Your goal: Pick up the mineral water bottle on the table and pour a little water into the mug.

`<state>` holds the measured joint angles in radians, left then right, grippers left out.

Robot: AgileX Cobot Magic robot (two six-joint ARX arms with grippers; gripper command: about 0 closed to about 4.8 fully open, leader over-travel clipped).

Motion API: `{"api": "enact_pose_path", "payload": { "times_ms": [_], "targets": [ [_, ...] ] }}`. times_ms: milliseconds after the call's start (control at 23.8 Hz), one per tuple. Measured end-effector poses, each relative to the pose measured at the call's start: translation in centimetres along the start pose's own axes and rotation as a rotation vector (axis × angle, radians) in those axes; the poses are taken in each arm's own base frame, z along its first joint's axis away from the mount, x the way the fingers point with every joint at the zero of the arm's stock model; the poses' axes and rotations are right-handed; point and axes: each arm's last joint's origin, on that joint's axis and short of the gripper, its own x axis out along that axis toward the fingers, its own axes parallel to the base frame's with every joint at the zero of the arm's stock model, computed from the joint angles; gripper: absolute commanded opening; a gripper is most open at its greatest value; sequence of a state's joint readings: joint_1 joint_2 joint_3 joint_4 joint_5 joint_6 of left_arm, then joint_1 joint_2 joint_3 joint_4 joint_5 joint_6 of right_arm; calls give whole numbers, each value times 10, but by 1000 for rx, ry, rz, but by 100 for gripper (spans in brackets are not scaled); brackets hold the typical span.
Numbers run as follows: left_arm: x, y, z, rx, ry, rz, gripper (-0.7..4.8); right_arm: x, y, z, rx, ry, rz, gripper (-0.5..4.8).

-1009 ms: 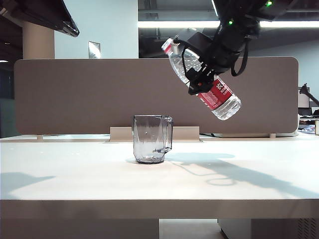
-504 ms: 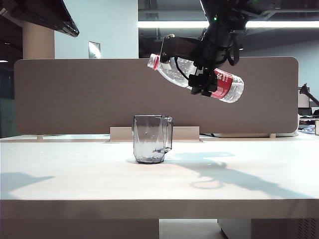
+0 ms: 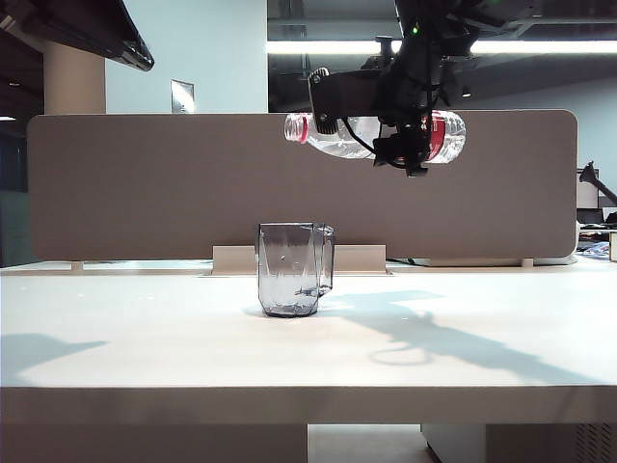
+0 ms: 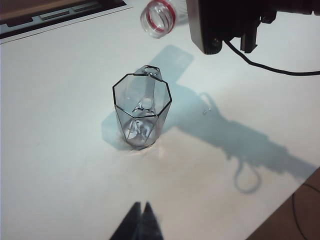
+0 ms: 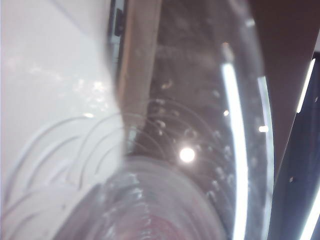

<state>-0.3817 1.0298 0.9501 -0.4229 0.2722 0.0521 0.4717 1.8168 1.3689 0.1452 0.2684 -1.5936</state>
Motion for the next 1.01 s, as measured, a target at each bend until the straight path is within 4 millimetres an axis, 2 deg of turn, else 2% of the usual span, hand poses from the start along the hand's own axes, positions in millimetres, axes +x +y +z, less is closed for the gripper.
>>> {"api": "enact_pose_path", "payload": {
  "times_ms": [252, 672, 756, 1009],
  "targets": [
    [0, 0, 0, 0, 0, 0, -4, 1, 0, 0, -83, 1, -9, 301],
    [-1, 0, -1, -2, 7, 0, -4, 19, -2, 5, -100, 6, -10, 301],
    [-3, -1, 0, 2, 1, 0, -4, 24, 1, -3, -38, 22, -3, 301],
    [-6, -2, 1, 18, -12, 1, -4, 32, 11, -17, -6, 86, 36, 301]
  ]
}}
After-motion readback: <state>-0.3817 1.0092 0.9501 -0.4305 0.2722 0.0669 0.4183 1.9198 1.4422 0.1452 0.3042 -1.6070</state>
